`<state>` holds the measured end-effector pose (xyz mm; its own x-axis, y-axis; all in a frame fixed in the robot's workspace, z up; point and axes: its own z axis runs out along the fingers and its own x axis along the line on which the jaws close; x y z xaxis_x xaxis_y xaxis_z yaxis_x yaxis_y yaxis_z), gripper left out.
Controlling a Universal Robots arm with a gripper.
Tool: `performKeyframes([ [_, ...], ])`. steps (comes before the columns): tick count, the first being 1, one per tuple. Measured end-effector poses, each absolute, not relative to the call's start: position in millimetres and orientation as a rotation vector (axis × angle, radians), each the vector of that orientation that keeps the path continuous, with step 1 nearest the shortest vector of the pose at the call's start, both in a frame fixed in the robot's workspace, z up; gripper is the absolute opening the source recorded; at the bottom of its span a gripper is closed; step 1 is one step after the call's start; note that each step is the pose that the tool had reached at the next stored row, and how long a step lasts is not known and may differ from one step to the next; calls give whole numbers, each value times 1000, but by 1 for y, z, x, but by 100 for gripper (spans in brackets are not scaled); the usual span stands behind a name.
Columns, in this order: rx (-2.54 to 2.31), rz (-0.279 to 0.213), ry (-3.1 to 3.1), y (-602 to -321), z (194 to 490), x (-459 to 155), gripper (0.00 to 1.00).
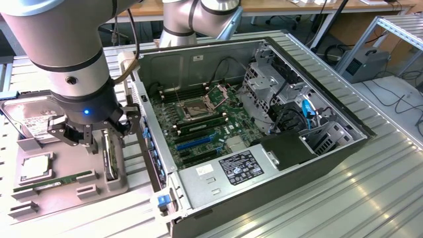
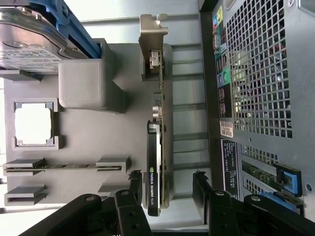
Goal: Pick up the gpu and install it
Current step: 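Pick up the gpu and move the gpu toward the slot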
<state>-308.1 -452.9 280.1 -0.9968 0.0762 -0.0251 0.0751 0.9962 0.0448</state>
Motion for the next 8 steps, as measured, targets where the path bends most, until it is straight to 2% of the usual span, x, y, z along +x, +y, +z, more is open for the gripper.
performKeyframes([
  [8, 118, 58, 3112, -451, 278, -308, 54],
])
